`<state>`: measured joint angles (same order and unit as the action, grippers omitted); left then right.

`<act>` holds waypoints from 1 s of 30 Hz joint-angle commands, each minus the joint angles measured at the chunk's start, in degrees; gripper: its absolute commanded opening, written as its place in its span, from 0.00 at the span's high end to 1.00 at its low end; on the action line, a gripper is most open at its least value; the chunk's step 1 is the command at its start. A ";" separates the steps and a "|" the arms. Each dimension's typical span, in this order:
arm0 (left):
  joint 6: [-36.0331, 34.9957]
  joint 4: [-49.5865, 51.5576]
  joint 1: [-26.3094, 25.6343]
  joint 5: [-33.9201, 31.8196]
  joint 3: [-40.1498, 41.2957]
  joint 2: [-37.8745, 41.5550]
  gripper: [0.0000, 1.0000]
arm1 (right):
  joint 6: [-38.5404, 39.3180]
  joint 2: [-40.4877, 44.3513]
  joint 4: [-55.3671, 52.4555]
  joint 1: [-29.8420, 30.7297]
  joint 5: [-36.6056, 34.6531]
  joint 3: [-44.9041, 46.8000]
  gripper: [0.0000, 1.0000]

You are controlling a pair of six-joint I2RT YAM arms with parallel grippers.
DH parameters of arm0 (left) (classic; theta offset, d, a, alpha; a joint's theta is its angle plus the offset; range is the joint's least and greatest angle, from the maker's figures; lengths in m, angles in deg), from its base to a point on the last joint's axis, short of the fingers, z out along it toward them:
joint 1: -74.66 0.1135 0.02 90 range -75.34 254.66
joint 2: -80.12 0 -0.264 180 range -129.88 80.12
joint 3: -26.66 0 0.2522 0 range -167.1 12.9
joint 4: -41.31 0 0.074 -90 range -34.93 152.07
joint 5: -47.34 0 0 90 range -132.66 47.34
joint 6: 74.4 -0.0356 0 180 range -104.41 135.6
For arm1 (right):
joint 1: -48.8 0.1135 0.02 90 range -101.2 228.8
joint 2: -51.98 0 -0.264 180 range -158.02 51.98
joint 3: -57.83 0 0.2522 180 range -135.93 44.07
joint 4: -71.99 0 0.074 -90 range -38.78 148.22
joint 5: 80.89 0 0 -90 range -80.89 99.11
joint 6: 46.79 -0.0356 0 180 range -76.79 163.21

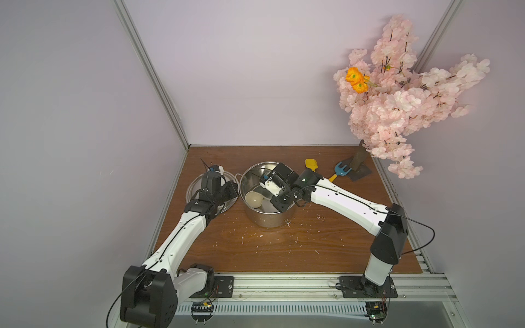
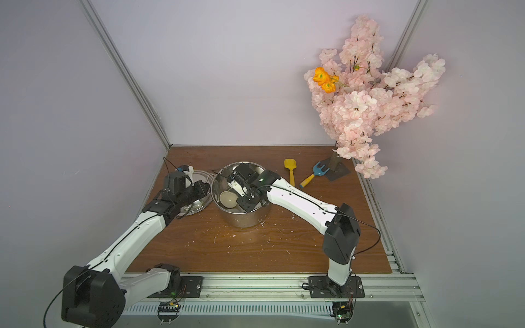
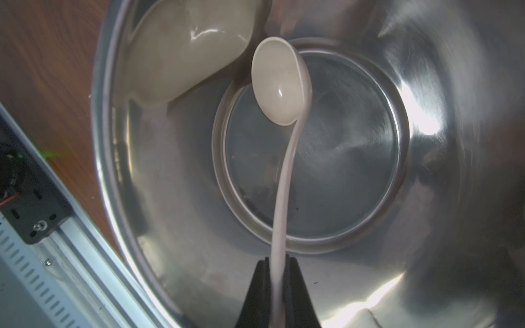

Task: Stir the soup with a spoon
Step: Stir the soup in the pan with a stick.

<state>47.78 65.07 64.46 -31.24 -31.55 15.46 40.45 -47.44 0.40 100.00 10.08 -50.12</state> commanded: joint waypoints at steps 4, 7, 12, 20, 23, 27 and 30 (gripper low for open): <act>-2.68 1.06 0.06 1.82 0.67 -0.02 0.88 | -0.09 7.86 0.95 -4.48 -4.62 6.50 1.00; -2.65 1.04 0.00 1.79 0.52 -0.02 0.87 | 0.19 8.18 0.79 -7.44 -6.11 7.45 1.00; -2.65 1.04 0.00 1.92 0.74 0.06 0.87 | 0.91 4.62 1.33 -9.69 -5.37 3.98 1.00; -2.57 0.96 0.00 2.30 0.81 -0.11 0.85 | 1.35 -5.37 0.95 -7.21 1.47 -8.92 1.00; -2.61 0.97 0.02 2.32 0.79 -0.20 0.84 | 1.44 -7.06 0.72 -4.86 3.44 -11.67 1.00; -2.43 0.87 0.03 2.20 0.79 -0.05 0.81 | 0.61 -4.77 2.12 -2.61 4.56 -9.66 1.00; -2.39 0.80 0.00 2.16 0.74 -0.03 0.79 | -0.53 -0.57 4.32 -2.01 5.53 -5.09 1.00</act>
<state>46.38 65.42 64.46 -30.71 -31.22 15.46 40.75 -53.16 -0.23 97.33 12.18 -57.23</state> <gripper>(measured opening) 0.205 0.084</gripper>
